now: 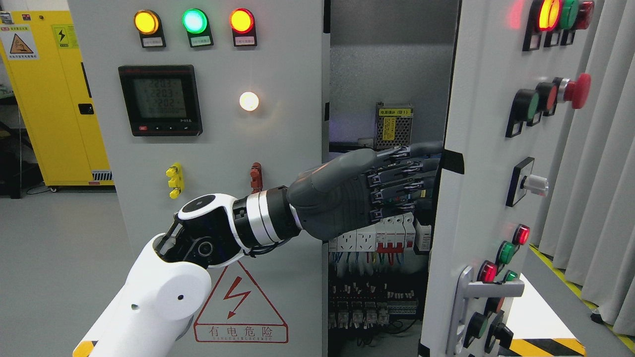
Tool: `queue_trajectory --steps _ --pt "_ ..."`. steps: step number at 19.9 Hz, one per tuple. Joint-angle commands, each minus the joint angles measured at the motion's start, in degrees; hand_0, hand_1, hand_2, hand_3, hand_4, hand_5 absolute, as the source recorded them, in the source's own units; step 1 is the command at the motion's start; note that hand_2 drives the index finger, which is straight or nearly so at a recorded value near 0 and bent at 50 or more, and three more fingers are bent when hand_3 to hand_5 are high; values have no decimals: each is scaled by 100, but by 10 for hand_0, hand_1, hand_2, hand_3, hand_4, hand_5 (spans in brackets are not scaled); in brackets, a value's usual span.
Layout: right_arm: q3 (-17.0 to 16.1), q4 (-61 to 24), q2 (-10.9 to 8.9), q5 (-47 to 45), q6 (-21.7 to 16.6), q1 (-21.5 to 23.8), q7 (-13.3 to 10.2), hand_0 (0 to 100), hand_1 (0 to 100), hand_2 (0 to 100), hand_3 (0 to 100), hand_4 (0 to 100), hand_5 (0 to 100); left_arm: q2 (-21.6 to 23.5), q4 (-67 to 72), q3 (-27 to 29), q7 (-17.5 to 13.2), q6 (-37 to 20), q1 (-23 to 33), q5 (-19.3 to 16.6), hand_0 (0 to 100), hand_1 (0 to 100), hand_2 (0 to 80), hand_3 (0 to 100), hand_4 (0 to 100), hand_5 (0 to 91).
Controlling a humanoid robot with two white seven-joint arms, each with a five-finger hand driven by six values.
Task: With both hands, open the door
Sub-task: 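Push the ajar door outward with the left hand, swinging it wider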
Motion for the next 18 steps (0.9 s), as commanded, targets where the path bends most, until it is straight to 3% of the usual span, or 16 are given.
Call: queue_trajectory --steps 1,18 --pt "-5 5 -2 -4 9 2 -32 0 500 40 0 0 0 -772 546 -360 -6 2 -104 -223 120 556 0 0 0 0" --pt "-5 14 -2 -4 18 2 -32 0 500 40 0 0 0 -1274 599 -369 -6 19 -184 -241 120 556 0 0 0 0"
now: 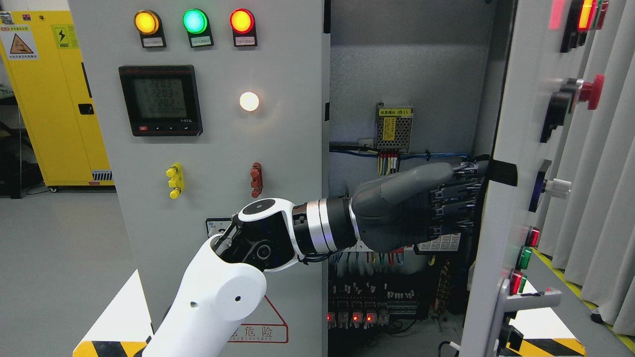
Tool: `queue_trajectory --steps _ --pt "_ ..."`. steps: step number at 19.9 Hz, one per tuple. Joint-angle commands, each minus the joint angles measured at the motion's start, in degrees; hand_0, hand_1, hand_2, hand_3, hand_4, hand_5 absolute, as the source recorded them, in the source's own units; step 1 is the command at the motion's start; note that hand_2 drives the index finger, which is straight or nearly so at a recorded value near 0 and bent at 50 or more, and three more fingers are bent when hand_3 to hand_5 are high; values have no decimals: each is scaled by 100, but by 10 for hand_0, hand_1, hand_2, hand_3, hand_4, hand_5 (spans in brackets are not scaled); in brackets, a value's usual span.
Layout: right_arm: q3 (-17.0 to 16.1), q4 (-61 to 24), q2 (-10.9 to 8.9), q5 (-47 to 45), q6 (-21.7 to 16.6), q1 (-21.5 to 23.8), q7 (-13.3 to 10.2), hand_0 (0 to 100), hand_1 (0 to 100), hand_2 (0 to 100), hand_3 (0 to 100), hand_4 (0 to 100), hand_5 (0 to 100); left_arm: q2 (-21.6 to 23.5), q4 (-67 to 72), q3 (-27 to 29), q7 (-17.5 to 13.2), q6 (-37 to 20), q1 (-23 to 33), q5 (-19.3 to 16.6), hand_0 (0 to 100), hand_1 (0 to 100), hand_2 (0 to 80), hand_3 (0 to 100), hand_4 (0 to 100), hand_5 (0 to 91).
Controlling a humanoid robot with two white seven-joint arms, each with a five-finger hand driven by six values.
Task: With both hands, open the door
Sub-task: 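Push the ajar door outward with the left hand, swinging it wider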
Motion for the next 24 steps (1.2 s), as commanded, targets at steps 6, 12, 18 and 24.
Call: queue_trajectory --steps 6,12,18,24 --pt "2 4 0 -1 0 2 -1 0 500 40 0 0 0 -626 111 -95 7 -7 -55 -41 120 556 0 0 0 0" --pt "2 4 0 -1 0 2 -1 0 500 40 0 0 0 -889 111 -174 209 -7 -55 -208 120 556 0 0 0 0" --pt "2 4 0 -1 0 2 -1 0 500 40 0 0 0 -898 85 -324 236 -43 -151 -217 120 556 0 0 0 0" --pt "2 4 0 -1 0 11 -1 0 500 40 0 0 0 -907 58 -402 612 -51 -292 -164 120 556 0 0 0 0"
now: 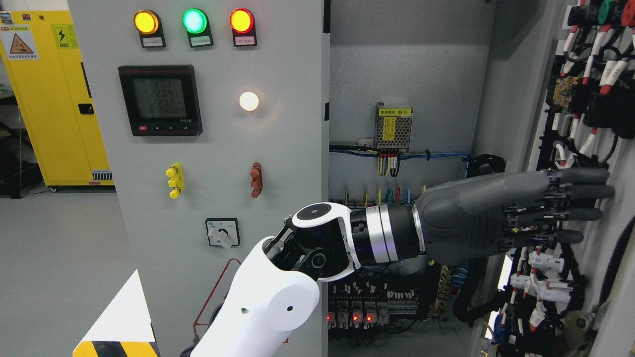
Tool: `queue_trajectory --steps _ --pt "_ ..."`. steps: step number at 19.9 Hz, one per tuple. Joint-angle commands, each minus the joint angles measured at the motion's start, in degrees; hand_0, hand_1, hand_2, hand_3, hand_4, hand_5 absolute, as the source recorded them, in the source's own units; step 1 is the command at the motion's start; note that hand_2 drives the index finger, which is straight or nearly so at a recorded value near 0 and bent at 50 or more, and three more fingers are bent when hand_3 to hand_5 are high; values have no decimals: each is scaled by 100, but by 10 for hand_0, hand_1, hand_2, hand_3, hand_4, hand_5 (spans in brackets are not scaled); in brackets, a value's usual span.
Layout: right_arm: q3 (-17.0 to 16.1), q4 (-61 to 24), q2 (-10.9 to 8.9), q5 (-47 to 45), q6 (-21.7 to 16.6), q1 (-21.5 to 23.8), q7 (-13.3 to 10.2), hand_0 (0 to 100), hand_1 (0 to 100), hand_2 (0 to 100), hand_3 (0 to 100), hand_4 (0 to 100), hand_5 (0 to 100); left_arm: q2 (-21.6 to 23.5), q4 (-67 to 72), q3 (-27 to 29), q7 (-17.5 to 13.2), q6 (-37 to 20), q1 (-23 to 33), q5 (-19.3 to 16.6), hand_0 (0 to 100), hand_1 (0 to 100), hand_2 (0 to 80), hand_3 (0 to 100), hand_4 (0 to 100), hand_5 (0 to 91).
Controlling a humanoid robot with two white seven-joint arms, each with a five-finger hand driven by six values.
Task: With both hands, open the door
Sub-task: 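Push the ajar door outward with the left hand, swinging it wider, then keep pushing the door with the left hand until fully open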
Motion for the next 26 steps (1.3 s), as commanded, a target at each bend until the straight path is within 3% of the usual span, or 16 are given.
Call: queue_trajectory --steps 1,9,26 --pt "0 1 0 0 1 8 0 0 500 40 0 0 0 -156 -29 -151 394 -7 -159 47 120 556 0 0 0 0" --pt "0 9 0 0 1 8 0 0 500 40 0 0 0 -173 -20 -301 440 -24 -432 486 120 556 0 0 0 0" --pt "-9 9 -17 0 1 16 -9 0 500 40 0 0 0 -226 305 -898 483 -199 -889 662 120 556 0 0 0 0"
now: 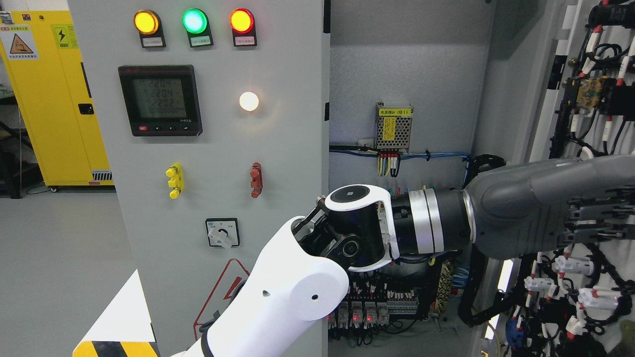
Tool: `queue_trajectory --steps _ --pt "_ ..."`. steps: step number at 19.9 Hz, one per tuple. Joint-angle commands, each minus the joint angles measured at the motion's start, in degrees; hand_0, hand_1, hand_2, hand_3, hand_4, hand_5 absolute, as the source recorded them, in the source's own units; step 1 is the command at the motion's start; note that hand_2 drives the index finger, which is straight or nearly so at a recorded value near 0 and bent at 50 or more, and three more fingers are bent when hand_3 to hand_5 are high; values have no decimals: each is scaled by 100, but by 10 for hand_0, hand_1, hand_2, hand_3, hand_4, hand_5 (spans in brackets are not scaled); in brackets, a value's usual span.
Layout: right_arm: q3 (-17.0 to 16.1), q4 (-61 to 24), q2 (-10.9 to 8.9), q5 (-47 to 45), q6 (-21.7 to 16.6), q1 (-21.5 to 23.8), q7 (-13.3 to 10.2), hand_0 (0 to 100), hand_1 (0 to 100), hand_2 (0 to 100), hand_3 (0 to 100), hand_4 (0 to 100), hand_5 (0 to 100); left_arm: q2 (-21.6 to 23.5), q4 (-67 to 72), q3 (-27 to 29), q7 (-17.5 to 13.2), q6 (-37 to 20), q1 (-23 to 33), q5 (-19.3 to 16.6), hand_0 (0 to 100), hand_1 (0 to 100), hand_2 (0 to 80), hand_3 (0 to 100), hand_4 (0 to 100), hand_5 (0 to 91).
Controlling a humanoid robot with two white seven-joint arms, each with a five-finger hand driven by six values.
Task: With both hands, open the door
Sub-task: 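Keep pushing the door with the left hand until fully open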
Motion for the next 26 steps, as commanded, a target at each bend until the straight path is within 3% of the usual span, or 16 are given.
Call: queue_trajectory --steps 1,8,13,15,20,23,25,26 --pt "-7 1 -14 0 0 -2 4 0 500 40 0 0 0 -49 283 -346 9 -118 -200 110 120 556 0 0 0 0" --pt "-7 1 -14 0 0 7 -4 0 500 40 0 0 0 -14 274 -364 159 -109 -95 119 120 556 0 0 0 0" --pt "-7 1 -23 0 0 -1 -4 0 500 40 0 0 0 47 160 276 159 -39 107 92 120 556 0 0 0 0" --pt "-7 1 -23 0 0 7 4 0 500 40 0 0 0 239 -49 628 115 -22 230 128 120 556 0 0 0 0" --pt "-7 1 -32 0 -9 7 4 0 500 40 0 0 0 933 -954 796 168 -30 932 57 120 556 0 0 0 0" --pt "2 -34 -23 18 -53 7 4 0 500 40 0 0 0 1346 -1464 832 509 -30 1485 -30 120 556 0 0 0 0" --pt "2 -43 -5 26 -53 7 4 0 500 40 0 0 0 1602 -1816 797 904 -30 2047 -267 120 556 0 0 0 0" --pt "2 -34 3 26 -53 7 4 0 500 40 0 0 0 1690 -1948 797 958 -30 2302 -355 120 556 0 0 0 0"
